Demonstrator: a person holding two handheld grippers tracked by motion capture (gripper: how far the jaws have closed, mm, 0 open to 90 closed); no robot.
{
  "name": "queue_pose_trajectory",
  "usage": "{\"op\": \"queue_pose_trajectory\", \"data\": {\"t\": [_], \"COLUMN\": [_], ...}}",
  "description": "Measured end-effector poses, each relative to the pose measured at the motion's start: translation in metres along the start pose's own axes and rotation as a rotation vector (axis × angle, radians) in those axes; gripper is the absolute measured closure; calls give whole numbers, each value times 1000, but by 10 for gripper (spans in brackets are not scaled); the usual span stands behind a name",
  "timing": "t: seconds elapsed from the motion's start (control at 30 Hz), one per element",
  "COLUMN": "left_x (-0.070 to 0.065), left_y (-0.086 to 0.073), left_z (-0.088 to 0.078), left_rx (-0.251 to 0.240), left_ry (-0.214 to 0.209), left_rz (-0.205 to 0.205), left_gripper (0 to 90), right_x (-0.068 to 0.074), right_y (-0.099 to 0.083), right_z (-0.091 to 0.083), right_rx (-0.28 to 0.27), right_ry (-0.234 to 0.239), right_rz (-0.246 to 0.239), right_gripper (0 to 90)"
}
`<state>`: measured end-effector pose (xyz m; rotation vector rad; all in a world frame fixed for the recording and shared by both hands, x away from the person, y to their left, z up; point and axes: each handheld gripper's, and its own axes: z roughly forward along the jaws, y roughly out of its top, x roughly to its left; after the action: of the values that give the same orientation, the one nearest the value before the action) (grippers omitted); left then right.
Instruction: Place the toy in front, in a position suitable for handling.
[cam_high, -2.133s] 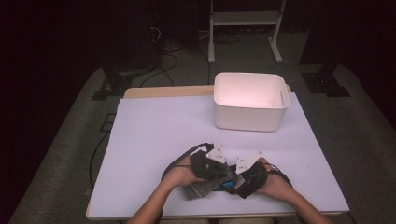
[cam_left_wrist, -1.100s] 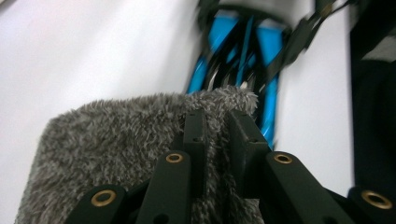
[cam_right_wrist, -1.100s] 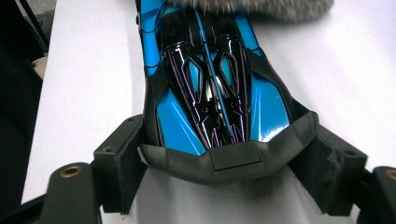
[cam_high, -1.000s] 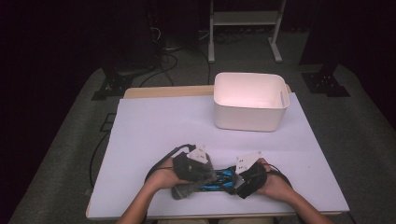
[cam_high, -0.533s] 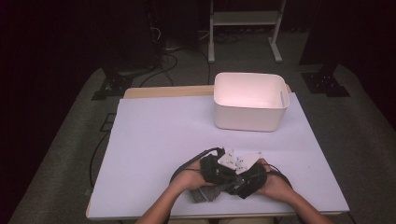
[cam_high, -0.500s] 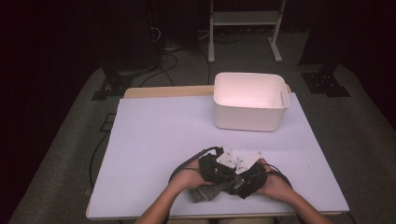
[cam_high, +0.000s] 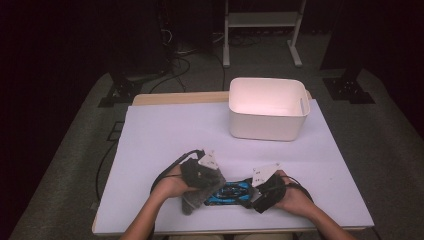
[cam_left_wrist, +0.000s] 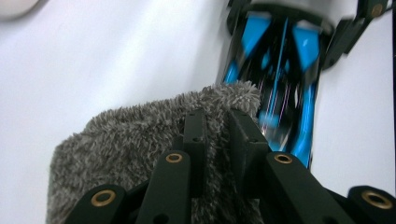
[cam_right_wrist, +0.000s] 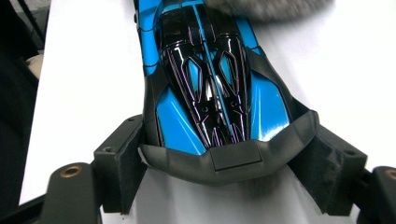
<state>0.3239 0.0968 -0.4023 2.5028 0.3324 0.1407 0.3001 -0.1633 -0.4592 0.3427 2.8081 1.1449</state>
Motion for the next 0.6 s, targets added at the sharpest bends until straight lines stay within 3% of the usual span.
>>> {"op": "queue_pose_trajectory", "data": {"t": [0.17,0.5,0.53,0.57,0.6], "left_x": [5,4,4,4,3], "left_y": [-7,14,15,16,15], "left_z": [-9,-5,-5,-6,-6], "left_rx": [-31,-63,-66,-71,-72], "left_ry": [-1,-22,-22,-24,-27], "left_rz": [-30,5,5,4,1], "left_gripper": [781,781,781,781,781], "right_x": [1,-2,-2,-3,-7], "right_y": [1,3,3,2,1], "right_z": [1,1,-1,-3,-8], "right_rx": [2,7,1,-10,-23], "right_ry": [-9,-57,-74,-98,-117], "right_rz": [5,8,14,17,58], "right_gripper": [229,232,287,403,488]}}
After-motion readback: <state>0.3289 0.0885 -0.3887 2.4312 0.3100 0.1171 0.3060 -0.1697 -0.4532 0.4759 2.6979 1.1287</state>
